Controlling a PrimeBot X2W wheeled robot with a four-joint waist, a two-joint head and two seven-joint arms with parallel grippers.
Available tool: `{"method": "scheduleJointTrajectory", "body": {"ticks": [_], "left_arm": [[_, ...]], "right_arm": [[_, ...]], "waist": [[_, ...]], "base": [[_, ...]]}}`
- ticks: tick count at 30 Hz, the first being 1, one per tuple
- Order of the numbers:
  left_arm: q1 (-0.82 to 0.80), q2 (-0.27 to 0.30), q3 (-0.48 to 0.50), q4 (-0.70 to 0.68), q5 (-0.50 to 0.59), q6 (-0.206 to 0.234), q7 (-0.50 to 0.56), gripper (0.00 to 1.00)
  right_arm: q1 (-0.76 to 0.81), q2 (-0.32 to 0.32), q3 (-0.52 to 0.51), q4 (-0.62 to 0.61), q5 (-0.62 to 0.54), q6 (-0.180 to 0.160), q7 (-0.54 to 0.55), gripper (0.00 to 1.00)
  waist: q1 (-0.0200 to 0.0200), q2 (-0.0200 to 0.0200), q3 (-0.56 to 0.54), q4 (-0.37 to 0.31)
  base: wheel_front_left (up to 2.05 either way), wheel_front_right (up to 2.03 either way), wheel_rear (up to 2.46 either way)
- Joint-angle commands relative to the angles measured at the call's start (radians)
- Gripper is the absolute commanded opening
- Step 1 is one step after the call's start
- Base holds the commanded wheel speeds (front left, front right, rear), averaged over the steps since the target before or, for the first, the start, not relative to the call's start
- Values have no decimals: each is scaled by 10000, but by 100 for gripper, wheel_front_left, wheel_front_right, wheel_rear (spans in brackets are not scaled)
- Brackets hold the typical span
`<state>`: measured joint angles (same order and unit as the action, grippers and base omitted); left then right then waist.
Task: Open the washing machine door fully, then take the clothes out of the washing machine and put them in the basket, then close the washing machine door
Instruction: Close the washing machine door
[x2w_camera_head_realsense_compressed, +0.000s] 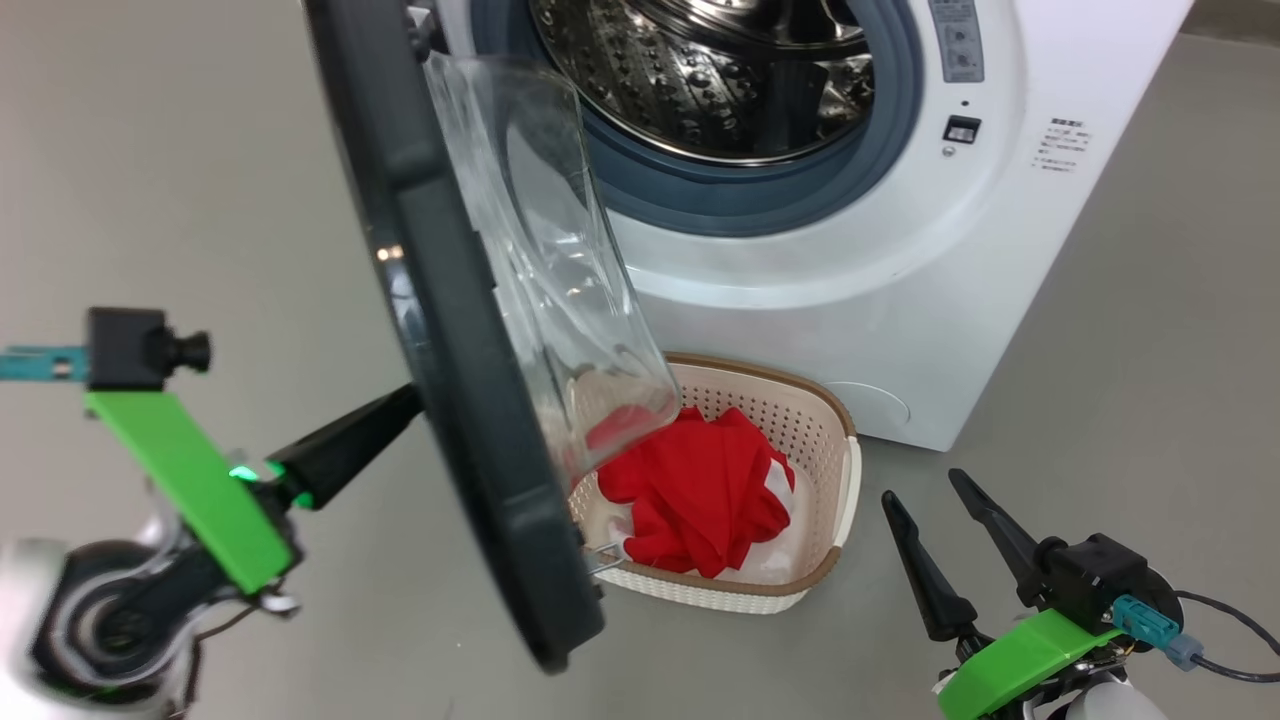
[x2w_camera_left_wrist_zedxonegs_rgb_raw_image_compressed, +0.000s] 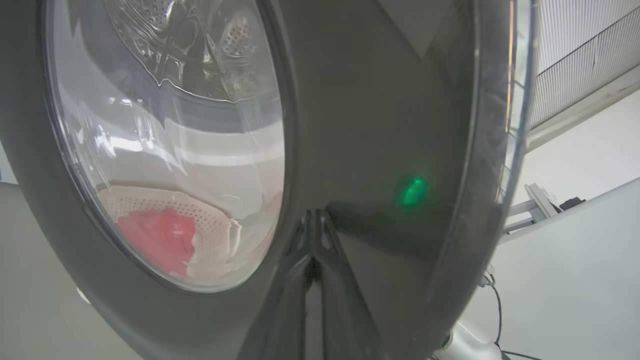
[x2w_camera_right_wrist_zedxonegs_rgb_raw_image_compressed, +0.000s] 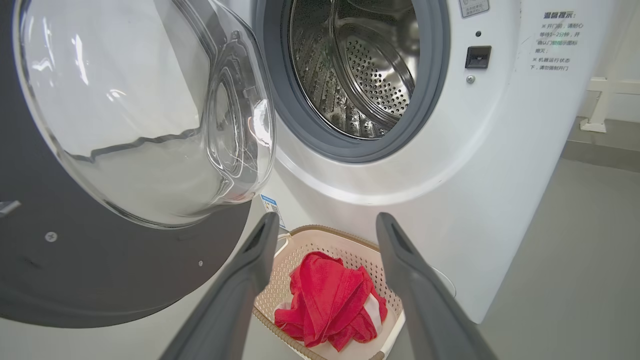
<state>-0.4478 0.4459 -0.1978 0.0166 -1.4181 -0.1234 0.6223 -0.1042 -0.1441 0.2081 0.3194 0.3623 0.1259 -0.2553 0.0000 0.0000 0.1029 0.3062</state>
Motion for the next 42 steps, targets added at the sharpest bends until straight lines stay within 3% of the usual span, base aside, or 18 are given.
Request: {"method": "scheduleJointTrajectory", "body": {"ticks": [1, 6, 17, 27, 42], "left_arm": [[-690, 74, 133, -130, 224, -73, -266, 0], [-1299, -555, -530, 104, 517, -73, -1019, 0], [-2579, -1190, -2211, 680, 1451, -73, -2542, 0], [-3850, -1385, -3547, 2057, 1945, -73, -4199, 0], [-5642, -1441, -4160, 4389, 1431, -73, -6344, 0]], "right_arm": [[-181, -18, 140, -281, -22, 48, -65, 100], [-210, 7, 81, -319, -55, 48, -65, 100], [-411, 17, -55, -386, -135, 48, -65, 100], [-591, 94, -99, -438, -202, 48, -65, 100], [-771, 308, -115, -554, -268, 48, -65, 100]], "waist": [[0, 0, 57, -111], [0, 0, 157, -330], [0, 0, 477, -859], [0, 0, 787, -1541], [0, 0, 1340, -2714]], "base": [[0, 0, 0], [0, 0, 0], [0, 0, 0], [0, 0, 0], [0, 0, 0]]}}
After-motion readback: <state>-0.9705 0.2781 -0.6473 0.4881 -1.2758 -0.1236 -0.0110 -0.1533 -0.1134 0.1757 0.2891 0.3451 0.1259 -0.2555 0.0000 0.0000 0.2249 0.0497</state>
